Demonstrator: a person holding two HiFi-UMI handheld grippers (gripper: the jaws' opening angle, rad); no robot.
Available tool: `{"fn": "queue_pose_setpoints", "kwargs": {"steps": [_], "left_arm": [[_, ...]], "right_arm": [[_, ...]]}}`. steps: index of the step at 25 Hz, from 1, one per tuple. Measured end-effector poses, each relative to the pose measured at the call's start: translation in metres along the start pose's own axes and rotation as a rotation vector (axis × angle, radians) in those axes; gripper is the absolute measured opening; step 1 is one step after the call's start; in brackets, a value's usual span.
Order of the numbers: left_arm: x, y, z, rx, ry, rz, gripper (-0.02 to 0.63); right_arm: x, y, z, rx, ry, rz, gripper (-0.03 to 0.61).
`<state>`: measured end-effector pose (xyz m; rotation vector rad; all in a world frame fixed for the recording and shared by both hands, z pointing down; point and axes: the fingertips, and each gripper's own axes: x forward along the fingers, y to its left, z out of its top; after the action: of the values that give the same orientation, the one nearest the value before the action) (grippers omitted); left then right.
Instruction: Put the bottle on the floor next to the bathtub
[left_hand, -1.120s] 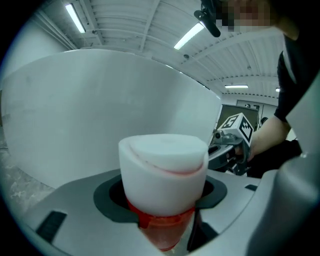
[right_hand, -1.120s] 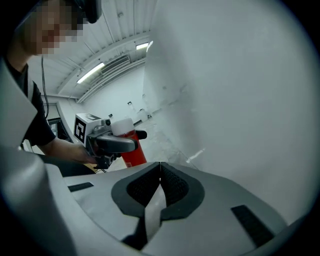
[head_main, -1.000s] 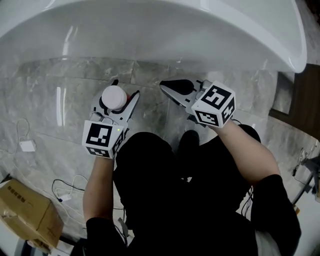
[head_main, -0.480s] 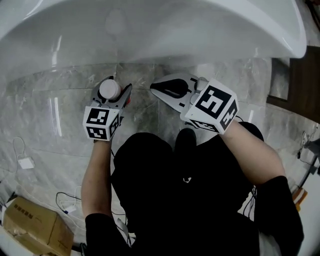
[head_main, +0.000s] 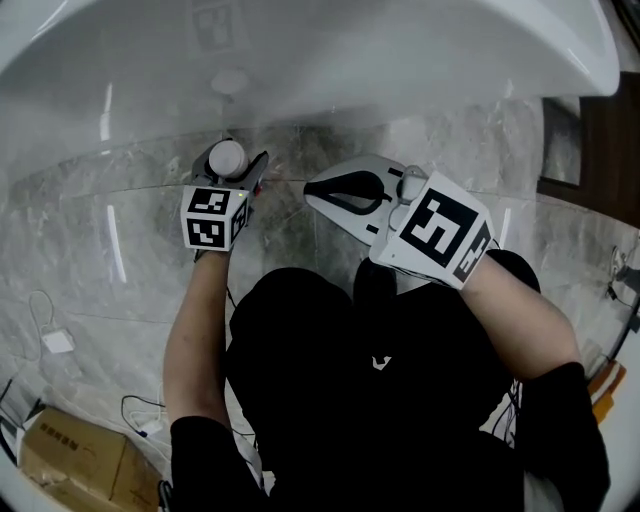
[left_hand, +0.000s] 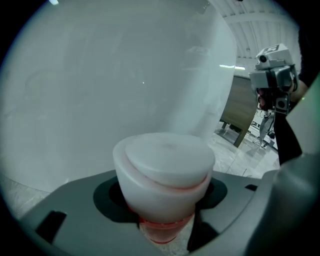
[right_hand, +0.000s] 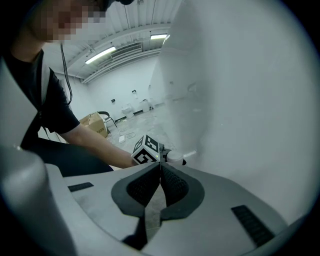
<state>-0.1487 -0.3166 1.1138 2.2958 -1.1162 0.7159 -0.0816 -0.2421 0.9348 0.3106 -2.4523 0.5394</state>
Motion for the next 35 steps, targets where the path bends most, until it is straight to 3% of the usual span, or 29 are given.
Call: {"fn": "queue_pose_setpoints", "kwargs": {"steps": [4,10,20,25,31,35], "left_arm": [[0.013,0.001,-0.008,0.047,0.015,0.003,0.293],[0.014,-0.005,-0.011,0.051,-0.008,0.009,0.295],[-0.023,-0.025,-0.007,0.104,-0.024,-0.043,0.301],[-0.041,-0.040,0.023,0.099,-0.102,-0.045,0.299],[-0.082,-0.025,0.022,0.059,-0.149,-0.032,0.296],[-0.114,-0.023,0.027,0.051,-0.161,-0.009,0.290]], "right_arm": [[0.005,-0.002,-0.004,-0.008,-0.005,-0.002,0.028],[0.004,0.003,-0.005,-0.018,-0.007,0.032,0.028],[0.016,0.010,-0.004,-0.030,0.049,0.056,0.029],[0.020,0.018,-0.001,-0.075,0.051,0.109,0.029],[0.048,0.042,0.014,-0.184,0.073,0.160,0.029],[0.057,0.037,0.021,-0.148,0.046,0.167,0.029]]}}
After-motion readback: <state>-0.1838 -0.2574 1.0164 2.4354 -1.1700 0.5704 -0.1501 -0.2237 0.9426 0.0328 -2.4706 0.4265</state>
